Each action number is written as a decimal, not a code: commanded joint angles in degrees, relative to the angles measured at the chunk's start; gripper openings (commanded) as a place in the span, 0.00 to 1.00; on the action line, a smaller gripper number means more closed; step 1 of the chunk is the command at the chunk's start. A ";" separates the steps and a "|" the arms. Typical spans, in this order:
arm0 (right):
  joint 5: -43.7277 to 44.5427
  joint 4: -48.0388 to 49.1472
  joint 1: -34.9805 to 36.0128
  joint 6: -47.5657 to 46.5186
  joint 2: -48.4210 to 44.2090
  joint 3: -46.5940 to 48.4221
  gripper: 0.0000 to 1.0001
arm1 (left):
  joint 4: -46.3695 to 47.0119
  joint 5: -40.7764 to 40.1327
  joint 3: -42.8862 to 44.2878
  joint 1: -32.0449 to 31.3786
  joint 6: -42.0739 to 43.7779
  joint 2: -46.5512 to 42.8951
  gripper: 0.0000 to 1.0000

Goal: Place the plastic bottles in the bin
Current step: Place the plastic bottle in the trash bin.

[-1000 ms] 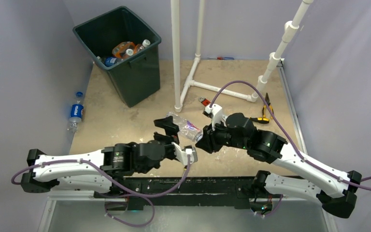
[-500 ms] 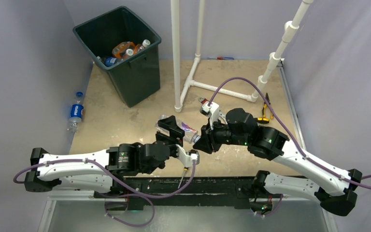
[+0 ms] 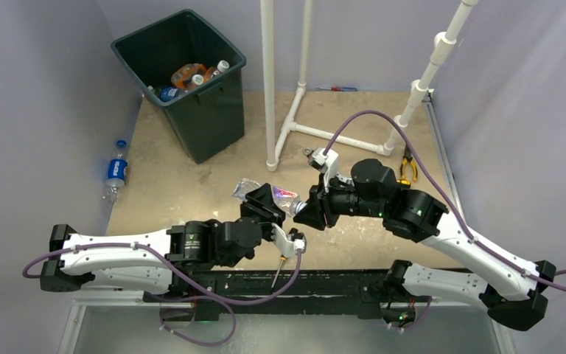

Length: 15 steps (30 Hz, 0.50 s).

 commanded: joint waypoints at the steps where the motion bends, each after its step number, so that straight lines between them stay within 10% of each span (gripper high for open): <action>1: -4.32 1.15 0.18 -1.55 -1.03 3.64 0.00 | 3.74 -1.45 -0.80 0.23 -0.71 -1.51 0.21; 7: -6.05 2.10 0.18 -1.90 -1.51 5.31 0.00 | 6.06 -1.30 -0.62 0.23 -2.71 -1.21 0.00; 15: -6.49 8.43 0.18 -1.17 -5.37 5.97 0.98 | 9.64 0.80 0.74 0.26 -11.74 -5.05 0.00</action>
